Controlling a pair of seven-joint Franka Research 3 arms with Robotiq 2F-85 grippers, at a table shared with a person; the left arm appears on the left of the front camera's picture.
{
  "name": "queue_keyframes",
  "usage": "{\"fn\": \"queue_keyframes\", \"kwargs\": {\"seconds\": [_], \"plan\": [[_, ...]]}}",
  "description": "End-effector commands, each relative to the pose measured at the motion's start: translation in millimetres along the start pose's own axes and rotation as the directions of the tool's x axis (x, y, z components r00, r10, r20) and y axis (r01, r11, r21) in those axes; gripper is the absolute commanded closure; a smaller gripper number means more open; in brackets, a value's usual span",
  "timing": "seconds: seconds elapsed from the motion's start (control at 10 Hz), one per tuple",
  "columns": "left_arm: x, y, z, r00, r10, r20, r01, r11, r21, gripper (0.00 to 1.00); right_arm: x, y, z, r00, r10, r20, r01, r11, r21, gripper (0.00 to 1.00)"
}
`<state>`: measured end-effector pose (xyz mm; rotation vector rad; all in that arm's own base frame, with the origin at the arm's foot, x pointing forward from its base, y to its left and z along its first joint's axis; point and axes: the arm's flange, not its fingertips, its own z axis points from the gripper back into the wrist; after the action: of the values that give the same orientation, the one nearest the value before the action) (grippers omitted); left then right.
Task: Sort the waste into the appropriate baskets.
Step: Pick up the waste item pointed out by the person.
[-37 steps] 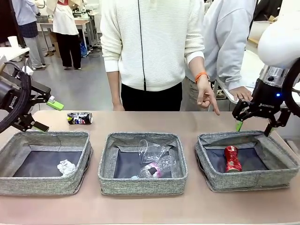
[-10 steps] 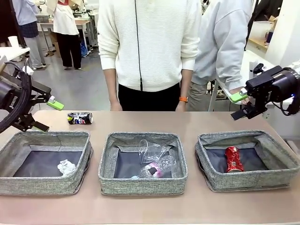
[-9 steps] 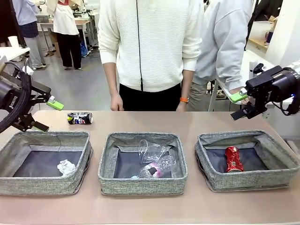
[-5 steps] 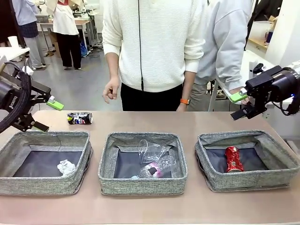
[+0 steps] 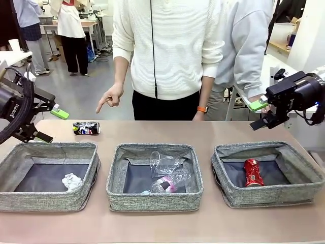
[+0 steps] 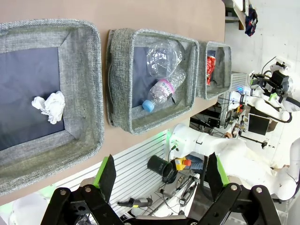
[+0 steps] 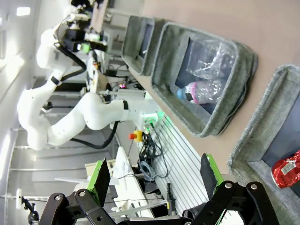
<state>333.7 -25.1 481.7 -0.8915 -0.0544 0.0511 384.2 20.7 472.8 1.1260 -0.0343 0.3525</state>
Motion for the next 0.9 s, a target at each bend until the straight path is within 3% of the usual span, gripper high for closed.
{"fn": "queue_keyframes", "kwargs": {"seconds": [0.0,0.1,0.2,0.3,0.4,0.5,0.6,0.7,0.8], "plan": [[13.0,-3.0,1.4,0.999,-0.018,0.038,0.012,0.990,0.144,0.00,-1.1,3.0,-0.2,1.000,-0.013,0.004,0.013,1.000,-0.016,0.00],[35.1,-11.6,4.4,0.955,-0.292,0.046,0.257,0.899,0.354,0.00,-1.1,3.0,-0.2,1.000,-0.013,0.004,0.013,1.000,-0.016,0.00],[63.4,-17.8,6.3,0.843,-0.538,0.020,0.469,0.752,0.464,0.00,-1.1,3.0,-0.2,1.000,-0.013,0.004,0.013,1.000,-0.016,0.00],[94.7,-18.1,9.5,0.712,-0.702,-0.037,0.584,0.561,0.587,0.00,-1.1,3.0,-0.2,1.000,-0.013,0.004,0.013,1.000,-0.016,0.00],[123.7,-23.4,4.9,0.630,-0.774,-0.064,0.635,0.466,0.616,0.00,-1.1,3.0,-0.2,1.000,-0.013,0.004,0.013,1.000,-0.016,0.00],[153.3,-29.0,-8.0,0.571,-0.806,-0.158,0.707,0.386,0.593,0.00,-1.1,3.0,-0.2,1.000,-0.013,0.004,0.013,1.000,-0.016,0.00],[175.9,-32.8,-20.3,0.557,-0.798,-0.232,0.722,0.327,0.609,0.00,-1.1,3.0,-0.2,1.000,-0.013,0.004,0.013,1.000,-0.016,0.00],[197.4,-33.5,-29.9,0.551,-0.789,-0.271,0.752,0.330,0.570,0.00,-1.1,3.0,-0.2,1.000,-0.013,0.004,0.013,1.000,-0.016,0.00],[222.3,-31.6,-33.2,0.680,-0.682,-0.271,0.711,0.522,0.471,0.00,-1.1,3.0,-0.2,1.000,-0.013,0.004,0.013,1.000,-0.016,0.00]]}}
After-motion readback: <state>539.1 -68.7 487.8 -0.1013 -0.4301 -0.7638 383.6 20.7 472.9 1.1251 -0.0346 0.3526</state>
